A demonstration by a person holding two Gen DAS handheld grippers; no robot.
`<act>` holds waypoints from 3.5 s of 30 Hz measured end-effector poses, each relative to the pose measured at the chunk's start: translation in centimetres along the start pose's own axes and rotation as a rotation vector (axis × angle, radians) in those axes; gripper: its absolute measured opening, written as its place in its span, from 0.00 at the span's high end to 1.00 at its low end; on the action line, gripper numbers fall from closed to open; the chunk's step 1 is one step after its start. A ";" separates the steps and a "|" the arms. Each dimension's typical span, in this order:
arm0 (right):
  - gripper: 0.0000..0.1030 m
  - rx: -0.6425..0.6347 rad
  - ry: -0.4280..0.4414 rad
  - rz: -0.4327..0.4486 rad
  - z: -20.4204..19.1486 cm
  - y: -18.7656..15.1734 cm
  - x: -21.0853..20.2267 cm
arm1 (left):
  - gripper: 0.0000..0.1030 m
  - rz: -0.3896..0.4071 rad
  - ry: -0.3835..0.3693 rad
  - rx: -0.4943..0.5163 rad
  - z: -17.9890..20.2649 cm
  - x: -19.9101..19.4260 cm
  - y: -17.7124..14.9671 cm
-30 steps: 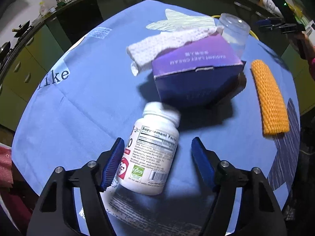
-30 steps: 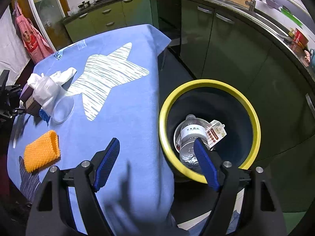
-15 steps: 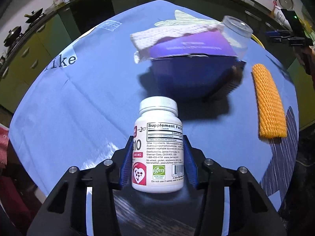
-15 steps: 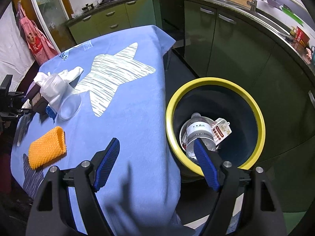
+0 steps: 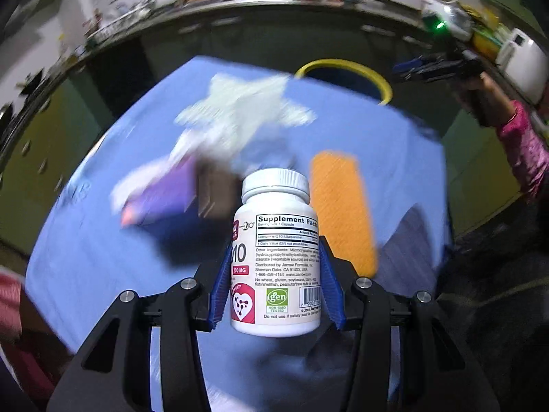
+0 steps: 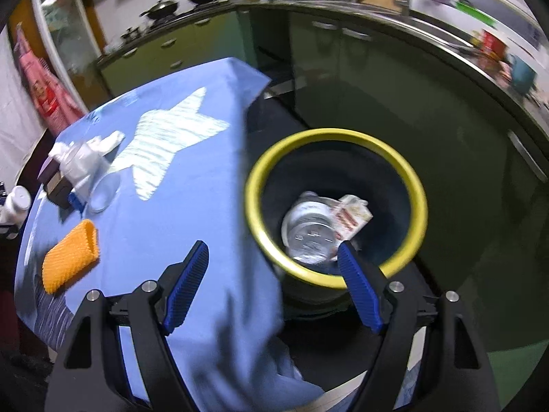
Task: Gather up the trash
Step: 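Carry the supplement bottle over the bin and drop it with the left gripper, then grasp the clear plastic cup with the right gripper, then lower the plastic cup into the bin and open the right gripper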
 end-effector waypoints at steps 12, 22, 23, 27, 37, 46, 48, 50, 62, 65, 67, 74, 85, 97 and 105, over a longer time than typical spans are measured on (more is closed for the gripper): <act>0.29 0.149 -0.042 0.056 7.9 -4.5 -3.5 | 0.55 0.010 -0.174 0.143 11.4 8.2 19.8; 0.29 0.231 -0.057 0.060 11.9 -7.2 -4.6 | 0.48 -0.054 -0.136 0.117 16.0 22.2 31.9; 0.29 0.235 -0.059 0.060 12.1 -7.4 -4.7 | 0.36 -0.051 -0.123 0.111 16.1 22.8 32.4; 0.29 0.242 -0.064 0.062 12.3 -7.7 -4.9 | 0.32 0.002 -0.118 0.033 15.4 22.3 34.1; 0.28 0.144 0.012 0.048 7.3 -5.3 -2.7 | 0.14 0.379 0.001 -0.241 7.4 3.4 26.9; 0.28 -0.118 0.166 0.001 -6.1 -0.1 1.6 | 0.08 0.396 0.376 -0.530 -4.4 -4.3 8.9; 0.28 -0.174 0.209 -0.014 -9.4 1.0 2.7 | 0.08 0.383 0.435 -0.589 -6.7 -4.7 5.8; 0.28 -0.242 0.250 -0.011 -13.1 2.4 3.6 | 0.08 0.353 0.495 -0.666 -9.6 -4.6 2.3; 0.23 -0.361 0.316 0.019 -24.3 6.8 6.5 | 0.08 0.283 0.686 -0.854 -18.9 -1.4 -8.2; 0.23 -0.376 0.297 0.016 -25.1 7.1 7.2 | 0.08 0.277 0.667 -0.874 -19.2 -0.6 -8.6; 0.23 -0.383 0.262 0.012 -25.4 7.4 8.3 | 0.08 0.277 0.653 -0.879 -19.1 -0.3 -8.4; 0.45 -0.381 0.235 -0.022 -26.0 7.3 10.3 | 0.08 0.265 0.642 -0.874 -18.7 0.3 -8.6; 0.46 -0.365 0.251 0.029 -25.5 7.8 8.3 | 0.08 0.248 0.632 -0.862 -18.2 0.7 -8.5; 0.46 -0.202 0.089 0.130 -14.0 9.4 2.5 | 0.08 0.230 0.628 -0.858 -18.1 1.1 -8.5; 0.46 -0.008 -0.101 0.124 -1.2 9.0 2.0 | 0.08 0.220 0.629 -0.861 -18.1 1.4 -8.6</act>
Point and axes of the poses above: each gripper's, at about its wrist camera, not at the fingertips, and x roughly the way its jaws point, z to its right, y to its top, the point moved 7 cm from there along x, roughly the way its jaws point, and after that the axes turned 3 degrees about y, right-handed, at the moved point
